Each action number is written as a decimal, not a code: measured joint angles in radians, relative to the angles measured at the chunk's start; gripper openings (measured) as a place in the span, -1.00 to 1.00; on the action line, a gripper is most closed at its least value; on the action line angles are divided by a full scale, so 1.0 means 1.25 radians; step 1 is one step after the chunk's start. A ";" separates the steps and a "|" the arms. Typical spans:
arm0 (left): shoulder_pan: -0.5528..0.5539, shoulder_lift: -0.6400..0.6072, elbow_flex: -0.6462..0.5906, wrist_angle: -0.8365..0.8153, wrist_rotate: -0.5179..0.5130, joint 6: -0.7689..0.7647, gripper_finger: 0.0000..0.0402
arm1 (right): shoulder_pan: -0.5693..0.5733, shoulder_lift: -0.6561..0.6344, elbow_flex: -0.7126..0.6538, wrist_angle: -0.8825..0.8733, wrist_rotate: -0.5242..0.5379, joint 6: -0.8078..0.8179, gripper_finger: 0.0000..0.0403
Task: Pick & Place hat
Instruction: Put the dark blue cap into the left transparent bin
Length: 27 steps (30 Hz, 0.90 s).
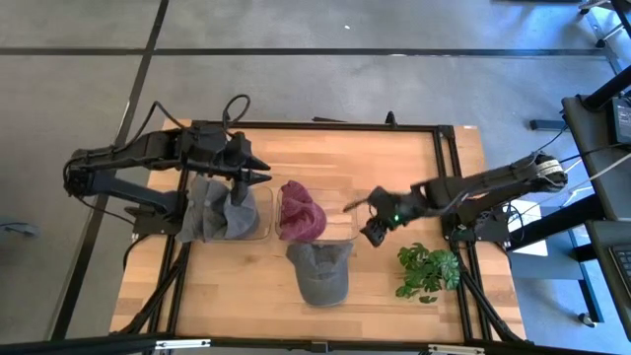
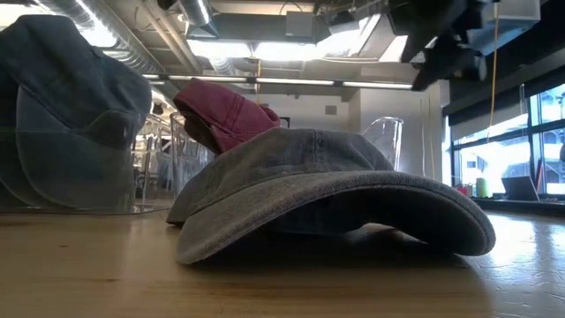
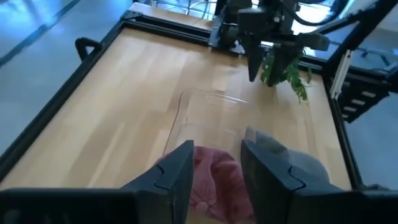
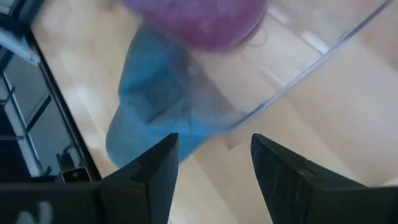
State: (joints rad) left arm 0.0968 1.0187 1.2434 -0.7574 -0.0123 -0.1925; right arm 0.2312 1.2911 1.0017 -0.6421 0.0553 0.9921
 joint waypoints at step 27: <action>0.014 0.000 0.000 -0.001 0.011 -0.004 -0.36 | 0.148 0.116 -0.330 0.586 0.195 -0.030 0.00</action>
State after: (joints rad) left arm 0.1143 1.0191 1.2434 -0.7586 0.0014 -0.1974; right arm 0.4168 1.4358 0.5892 0.0910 0.2986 0.9543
